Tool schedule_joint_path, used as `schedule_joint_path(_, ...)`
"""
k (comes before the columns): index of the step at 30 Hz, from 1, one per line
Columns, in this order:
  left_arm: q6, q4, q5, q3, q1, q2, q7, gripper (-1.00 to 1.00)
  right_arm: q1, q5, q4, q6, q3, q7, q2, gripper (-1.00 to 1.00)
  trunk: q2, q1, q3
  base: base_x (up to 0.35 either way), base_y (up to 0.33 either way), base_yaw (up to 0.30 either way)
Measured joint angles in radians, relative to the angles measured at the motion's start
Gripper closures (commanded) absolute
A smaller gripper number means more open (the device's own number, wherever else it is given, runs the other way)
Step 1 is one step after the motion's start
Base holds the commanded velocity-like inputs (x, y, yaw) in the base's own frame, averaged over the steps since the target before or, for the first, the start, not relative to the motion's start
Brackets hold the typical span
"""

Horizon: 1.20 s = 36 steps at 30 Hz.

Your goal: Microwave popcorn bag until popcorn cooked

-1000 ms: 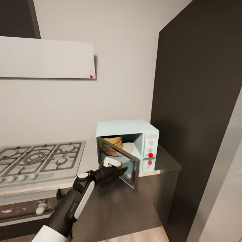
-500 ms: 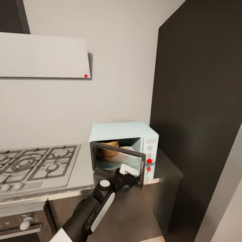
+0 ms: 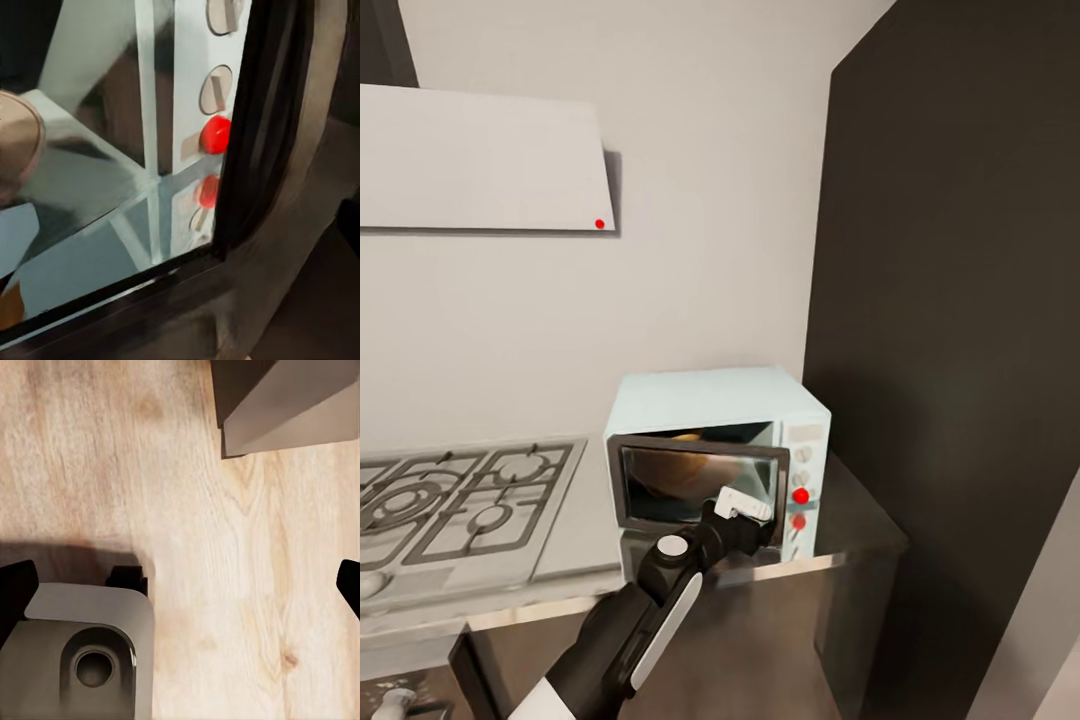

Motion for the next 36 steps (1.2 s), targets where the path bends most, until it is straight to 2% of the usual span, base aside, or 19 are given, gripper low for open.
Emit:
schedule_joint_path(25, 0.000, -0.002, -0.003, -0.001, 0.000, 0.000, 0.001, -1.00, 0.000, 0.000, 0.001, 0.000, 0.000, 0.000, 0.000, -1.00, 0.000, 0.000, 0.000, 0.132, 0.000, 0.000)
schedule_joint_path(27, 0.000, -0.001, 0.014, -0.003, 0.000, -0.001, -0.007, -1.00, 0.000, 0.000, 0.001, 0.000, 0.000, 0.000, 0.001, -1.00, -0.001, 0.000, 0.000, 0.101, 0.000, 0.000)
schedule_joint_path(30, 0.000, -0.002, 0.013, -0.012, 0.001, -0.001, -0.007, -1.00, 0.000, 0.000, 0.001, -0.001, 0.000, 0.000, -0.001, -1.00, 0.000, 0.000, 0.000, 0.000, 0.000, 0.000)
schedule_joint_path(32, -0.001, -0.007, 0.019, -0.005, 0.000, -0.001, 0.002, -1.00, 0.000, 0.000, 0.001, -0.001, 0.000, 0.000, -0.001, -1.00, 0.000, 0.001, 0.000, -0.153, 0.000, 0.000)
schedule_joint_path(33, 0.000, -0.009, 0.001, -0.001, 0.000, -0.002, 0.013, -1.00, 0.000, 0.000, 0.000, -0.001, 0.000, 0.000, -0.001, -1.00, 0.000, 0.001, 0.000, -0.283, 0.000, 0.000)
schedule_joint_path(36, 0.000, -0.011, 0.001, -0.001, 0.000, -0.003, 0.072, -1.00, 0.000, 0.000, 0.000, -0.001, 0.000, 0.000, -0.001, -1.00, 0.000, 0.001, 0.000, -0.321, 0.000, 0.000)
